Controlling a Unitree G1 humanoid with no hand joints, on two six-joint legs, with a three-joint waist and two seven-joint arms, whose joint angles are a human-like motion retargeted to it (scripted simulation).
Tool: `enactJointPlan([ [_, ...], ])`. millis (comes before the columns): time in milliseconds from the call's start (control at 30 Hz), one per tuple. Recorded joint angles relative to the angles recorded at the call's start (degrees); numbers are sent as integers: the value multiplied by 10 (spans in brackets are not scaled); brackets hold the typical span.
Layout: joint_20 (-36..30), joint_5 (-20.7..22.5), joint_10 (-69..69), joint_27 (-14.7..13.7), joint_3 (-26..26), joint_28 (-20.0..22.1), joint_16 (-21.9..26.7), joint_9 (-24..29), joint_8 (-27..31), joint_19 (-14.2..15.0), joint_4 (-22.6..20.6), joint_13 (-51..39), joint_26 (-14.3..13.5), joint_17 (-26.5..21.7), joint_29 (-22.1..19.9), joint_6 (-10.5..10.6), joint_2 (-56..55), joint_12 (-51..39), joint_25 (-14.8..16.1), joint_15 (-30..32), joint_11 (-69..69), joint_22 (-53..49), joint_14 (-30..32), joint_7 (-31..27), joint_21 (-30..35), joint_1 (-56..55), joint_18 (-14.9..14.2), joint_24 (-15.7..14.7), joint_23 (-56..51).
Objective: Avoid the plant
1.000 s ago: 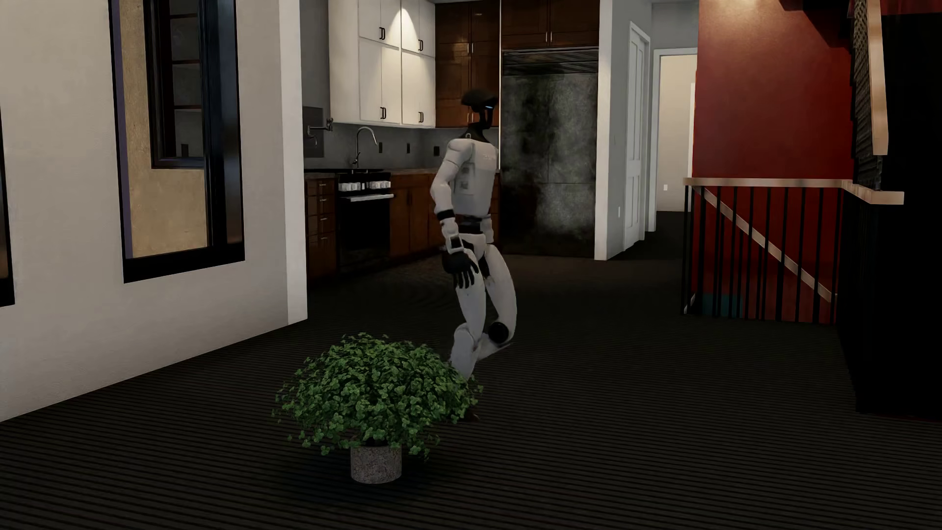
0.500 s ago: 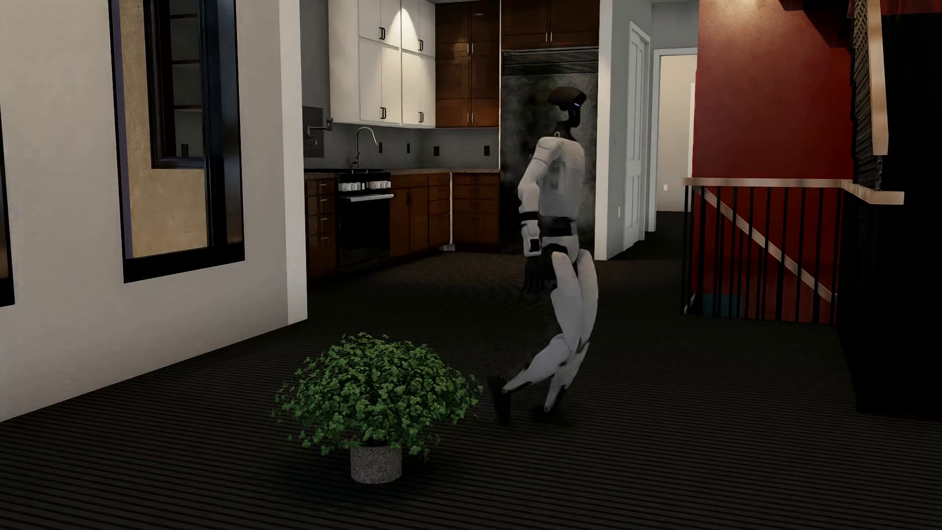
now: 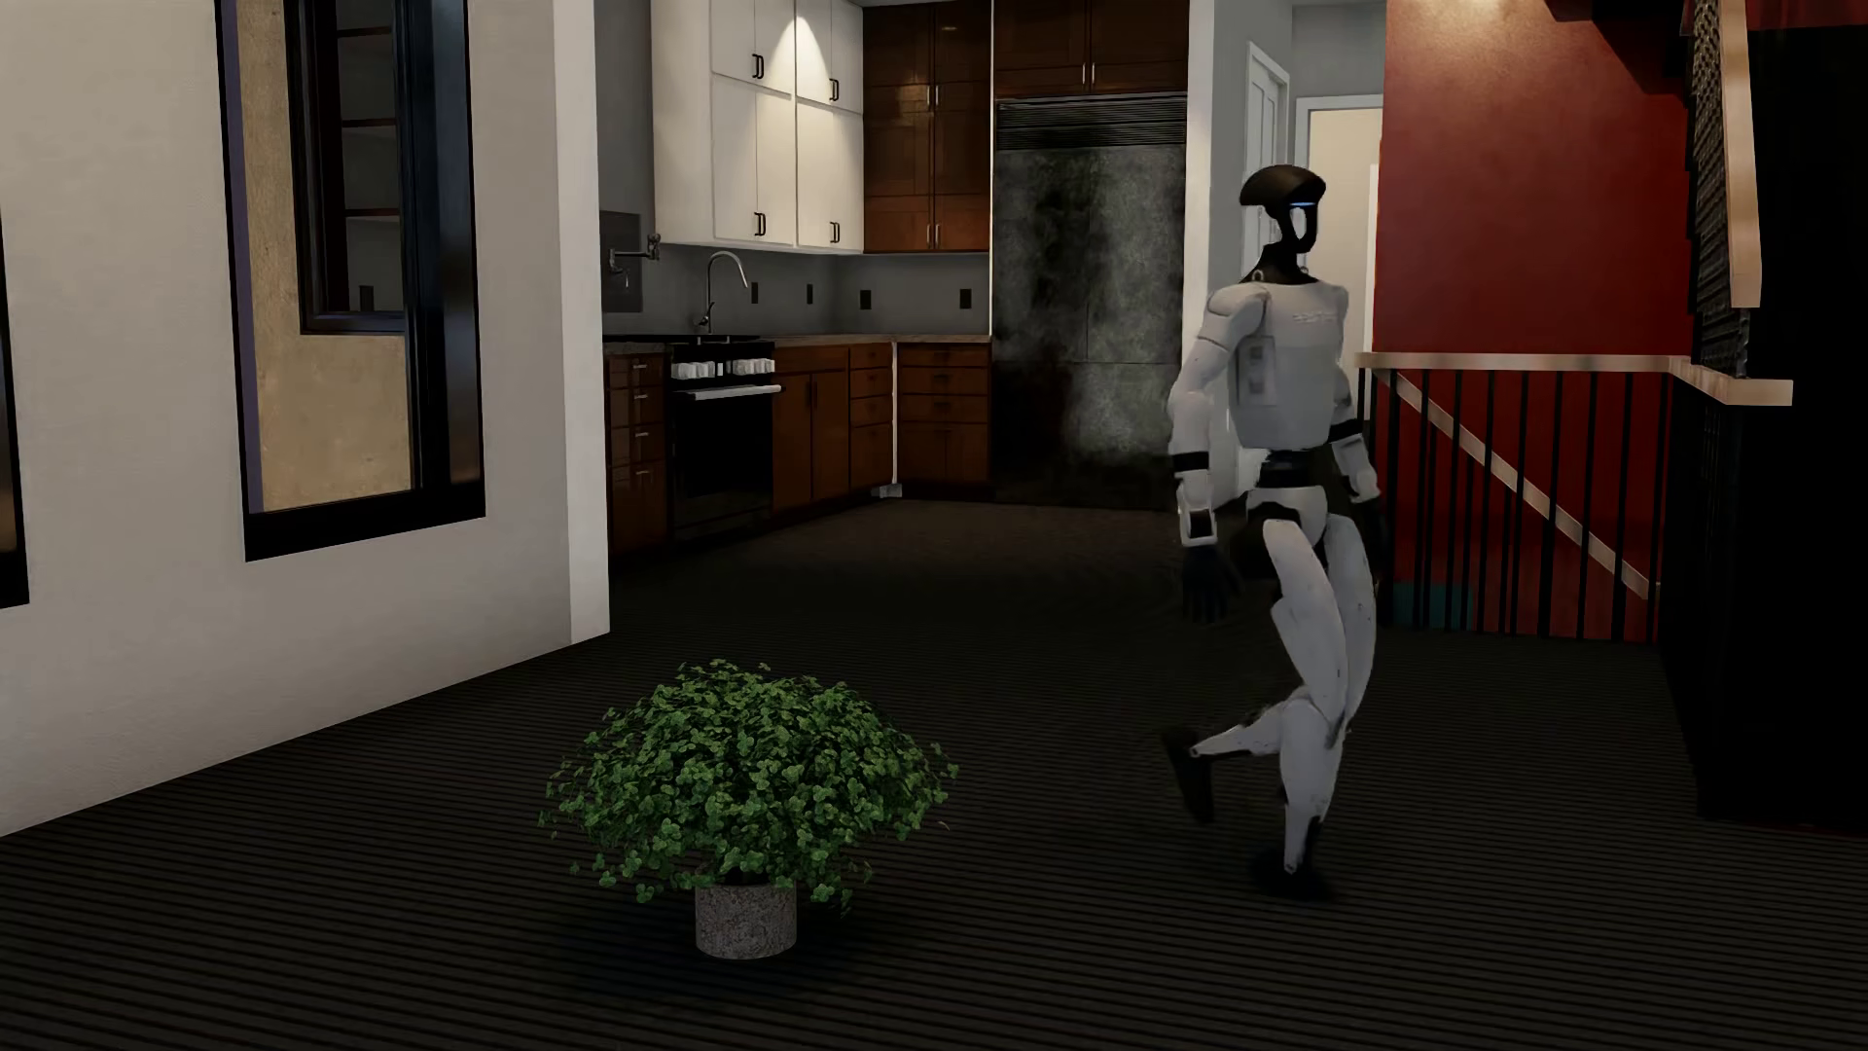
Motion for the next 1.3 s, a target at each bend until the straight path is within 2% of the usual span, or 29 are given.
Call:
enactJointPlan([
  [33, -24, 3, 49, 0, 7, 0, -4, -3, 0, 0, -4, -12, 0, 0, 0, -6, 15, -2, 0, -50, -2, 4, -44, 0, -19, -65, 0, 0, -5],
  [100, -42, 2, 3, 0, 35, 0, -5, -9, 0, 0, -28, -20, 0, 2, 0, -24, 59, 9, 0, -141, -12, -1, -84, 0, -69, -151, 0, 0, -39],
  [167, -31, -3, -194, 0, 61, 0, -6, -23, 0, 0, -54, -17, 0, 4, 0, -33, 78, 26, 0, -218, -6, -4, -57, 0, -113, -198, 0, 0, -91],
  [233, -34, -7, -412, 0, 76, 0, -8, -26, 0, 0, -68, -26, 0, 8, 0, -38, 96, 31, 0, -279, 17, 15, -6, 0, -111, -195, 0, 0, -111],
  [300, -65, -19, -484, 0, 82, 0, -2, -25, 0, 0, -53, -33, 0, 15, 0, -45, 100, 31, 0, -314, 58, 39, 45, 0, -106, -187, 0, 0, -95],
  [333, -77, -21, -476, 0, 78, 0, 3, -25, 0, 0, -47, -33, 0, 17, 0, -43, 106, 31, 0, -326, 73, 46, 48, 0, -98, -180, 0, 0, -82],
  [367, -83, -29, -467, 0, 75, 0, 5, -31, 0, 0, -43, -28, 0, 15, 0, -40, 110, 32, 0, -329, 84, 51, 83, 0, -87, -171, 0, 0, -68],
  [400, -90, -44, -451, 0, 72, 0, 5, -36, 0, 0, -45, -23, 0, 13, 0, -43, 106, 32, 0, -304, 107, 57, 77, 0, -74, -162, 0, 0, -46],
  [433, -88, -59, -440, 0, 66, 0, 11, -32, 0, 0, -45, -19, 0, 16, 0, -47, 95, 32, 0, -245, 151, 58, 47, 0, -53, -132, 0, 0, -16],
  [500, -65, -82, -449, 0, 75, 0, 39, 0, 0, 0, -51, -8, 0, 15, 0, -48, 61, 39, 0, -76, 265, 31, -8, 0, -2, -21, 0, 0, 14],
  [567, -36, -78, -538, 0, 70, 0, 59, 18, 0, 0, -50, 1, 0, 6, 0, -31, 22, 42, 0, -19, 300, 18, 33, 0, 2, 63, 0, 0, 4],
  [667, -11, -61, -572, 0, 40, 0, 83, 31, 0, 0, -57, 12, 0, 4, 0, -13, -33, 45, 0, 50, 206, 20, 70, 0, -44, 144, 0, 0, -34],
  [700, -18, -51, -581, 0, 31, 0, 90, 37, 0, 0, -67, 12, 0, 5, 0, -10, -41, 42, 0, 63, 150, 20, 88, 0, -50, 168, 0, 0, -39],
  [733, -20, -39, -585, 0, 27, 0, 94, 42, 0, 0, -79, 9, 0, 7, 0, -10, -47, 37, 0, 49, 89, 21, 202, 0, -47, 185, 0, 0, -39],
  [767, -18, -23, -582, 0, 28, 0, 94, 44, 0, 0, -87, 5, 0, 10, 0, -10, -46, 27, 0, 5, 23, 25, 303, 0, -39, 192, 0, 0, -31],
  [800, -15, -8, -580, 0, 26, 0, 90, 46, 0, 0, -92, 2, 0, 12, 0, -11, -35, 16, 0, -94, -41, 28, 303, 0, -26, 199, 0, 0, -20],
  [833, -6, 1, -580, 0, 21, 0, 83, 46, 0, 0, -95, 1, 0, 13, 0, -12, -16, 4, 0, -131, -99, 29, 310, 0, -11, 207, 0, 0, -8],
  [867, 16, -1, -579, 0, 15, 0, 72, 42, 0, 0, -99, 5, 0, 13, 0, -12, -8, -2, 0, -133, -119, 20, 280, 0, 6, 211, 0, 0, 5],
  [900, 35, -5, -615, 0, 10, 0, 61, 36, 0, 0, -98, 10, 0, 12, 0, -11, -12, -5, 0, -162, -106, 3, 229, 0, 24, 214, 0, 0, 18],
  [933, 54, 0, -433, 0, 10, 0, 48, 31, 0, 0, -90, 15, 0, 12, 0, -6, -17, -4, 0, -180, -87, -17, -26, 0, 44, 219, 0, 0, 34],
  [967, 65, 8, -396, 0, 20, 0, 35, 23, 0, 0, -74, 16, 0, 14, 0, 2, -27, -1, 0, -99, -46, -32, -87, 0, 70, 218, 0, 0, 50],
  [1000, 64, 14, -342, 0, 29, 0, 24, 17, 0, 0, -52, 14, 0, 17, 0, 3, -36, 2, 0, 78, -22, -39, -43, 0, 95, 214, 0, 0, 62],
  [1033, 54, 18, -265, 0, 38, 0, 18, 14, 0, 0, -31, 11, 0, 18, 0, -4, -24, 5, 0, 43, -2, -38, 14, 0, 103, 192, 0, 0, 62],
  [1067, 36, 16, -171, 0, 42, 0, 12, 12, 0, 0, -4, 8, 0, 17, 0, -7, 0, -1, 0, -39, -8, -31, 53, 0, 83, 141, 0, 0, 46],
  [1100, 20, 15, -83, 0, 47, 0, 6, 8, 0, 0, 16, 2, 0, 14, 0, -6, 19, -10, 0, -119, -17, -26, 51, 0, 50, 74, 0, 0, 23],
  [1167, 7, 14, -1, 0, 78, 0, -4, 4, 0, 0, 20, -22, 0, 8, 0, -8, 70, -15, 0, -231, -47, -28, 1, 0, -12, -43, 0, 0, -18],
  [1200, 7, 11, -13, 0, 93, 0, -4, -3, 0, 0, 10, -38, 0, 8, 0, -11, 93, -10, 0, -324, -45, -34, -27, 0, -40, -100, 0, 0, -34],
  [1267, 1, -2, -136, 0, 115, 0, 2, -19, 0, 0, -29, -61, 0, 7, 0, -17, 126, -4, 0, -336, -82, -39, -52, 0, -95, -194, 0, 0, -69],
  [1300, -1, -9, -229, 0, 126, 0, 6, -22, 0, 0, -49, -68, 0, 6, 0, -22, 140, -3, 0, -341, -87, -34, -43, 0, -112, -216, 0, 0, -87],
])
